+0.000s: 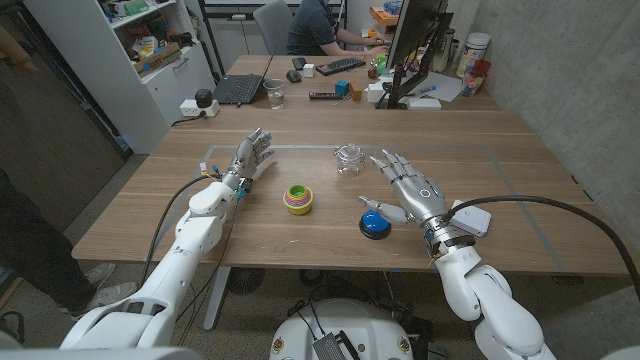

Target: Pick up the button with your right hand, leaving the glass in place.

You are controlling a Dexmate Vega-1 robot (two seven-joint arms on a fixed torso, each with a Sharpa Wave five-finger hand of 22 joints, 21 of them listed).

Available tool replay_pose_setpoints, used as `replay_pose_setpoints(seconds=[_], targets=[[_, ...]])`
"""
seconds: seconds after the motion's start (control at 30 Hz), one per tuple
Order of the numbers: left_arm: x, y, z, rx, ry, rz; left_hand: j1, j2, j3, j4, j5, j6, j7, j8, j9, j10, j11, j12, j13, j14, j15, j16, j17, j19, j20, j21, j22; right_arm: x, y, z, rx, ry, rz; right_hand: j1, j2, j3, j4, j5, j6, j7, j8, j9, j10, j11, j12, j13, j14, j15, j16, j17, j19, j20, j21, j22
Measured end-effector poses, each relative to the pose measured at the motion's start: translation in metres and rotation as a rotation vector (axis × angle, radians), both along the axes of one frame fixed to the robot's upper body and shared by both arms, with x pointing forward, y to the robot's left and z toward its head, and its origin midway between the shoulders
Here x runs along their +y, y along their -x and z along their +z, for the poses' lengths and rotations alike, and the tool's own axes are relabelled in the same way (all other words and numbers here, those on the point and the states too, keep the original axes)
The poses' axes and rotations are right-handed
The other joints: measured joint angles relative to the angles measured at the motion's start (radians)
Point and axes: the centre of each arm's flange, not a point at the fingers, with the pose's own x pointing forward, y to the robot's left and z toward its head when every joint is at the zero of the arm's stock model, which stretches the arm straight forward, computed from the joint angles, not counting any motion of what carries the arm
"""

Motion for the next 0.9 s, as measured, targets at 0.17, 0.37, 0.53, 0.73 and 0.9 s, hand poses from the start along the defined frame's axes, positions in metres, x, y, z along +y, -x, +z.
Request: replay_pose_setpoints(seconds=[0.17,0.37,0.53,0.73,0.9], targets=[[-0.001,0.0,0.0,0.0,-0.001,0.0,0.0,0.0,-0.002,-0.002,0.0,0.0,0.0,0.0,0.0,0.0,0.0,0.0,0.0,0.0,0.0,0.0,0.0,0.0,0.0,0.0,0.0,0.001,0.0,-0.005,-0.001,0.004,-0.013,0.015,0.003,0.0,-0.008,0.004,0.019,-0.002,0.004,0.0,0.007,-0.007,0.0,0.0,0.005,-0.005,0.0,0.0,0.008,0.001,0.0,0.0],[-0.002,0.0,0.0,-0.002,-0.003,-0.002,0.0,0.0,-0.004,-0.004,0.0,0.0,0.0,0.0,0.0,0.0,0.0,0.0,0.0,0.0,0.0,0.0,0.0,0.0,0.0,0.0,0.0,0.003,-0.001,-0.01,0.014,0.015,-0.019,0.026,0.0,0.004,-0.012,0.008,0.03,-0.002,0.007,0.0,0.009,-0.008,0.008,0.0,0.011,-0.011,0.0,0.0,0.012,-0.002,0.0,0.0],[-0.003,0.0,0.0,-0.003,-0.004,-0.008,0.0,0.0,-0.004,-0.004,0.0,0.0,0.0,0.0,0.0,0.0,0.0,0.0,0.0,0.0,0.0,0.0,0.0,0.0,0.0,0.0,0.0,0.009,-0.005,-0.017,0.038,0.039,-0.007,0.032,-0.003,0.0,-0.016,0.008,0.03,-0.002,0.007,0.0,0.006,-0.011,0.008,0.0,0.011,-0.011,0.0,0.0,0.021,0.0,0.0,0.0],[-0.002,-0.001,-0.001,0.0,0.001,-0.011,0.0,0.0,-0.004,-0.004,0.0,0.0,0.0,0.0,0.0,0.0,0.0,0.0,0.0,0.0,0.0,0.0,0.0,0.0,0.0,0.0,0.0,0.012,-0.01,-0.025,0.081,0.053,0.001,0.036,0.0,0.0,-0.025,0.008,0.033,0.001,0.007,0.0,0.001,-0.016,0.008,0.0,0.011,-0.011,0.0,0.0,0.021,0.0,0.0,0.0],[-0.002,-0.001,-0.002,0.004,0.002,-0.016,0.0,0.0,-0.004,-0.004,0.0,0.0,0.0,0.0,0.0,0.0,0.0,0.0,0.0,0.0,0.0,0.0,0.0,0.0,0.0,0.0,0.0,0.015,-0.017,-0.031,0.128,0.067,0.009,0.056,-0.009,-0.006,-0.03,0.015,0.033,0.001,0.006,0.0,-0.019,-0.025,0.002,0.0,-0.007,-0.012,-0.005,0.0,0.021,0.0,-0.004,0.0]])
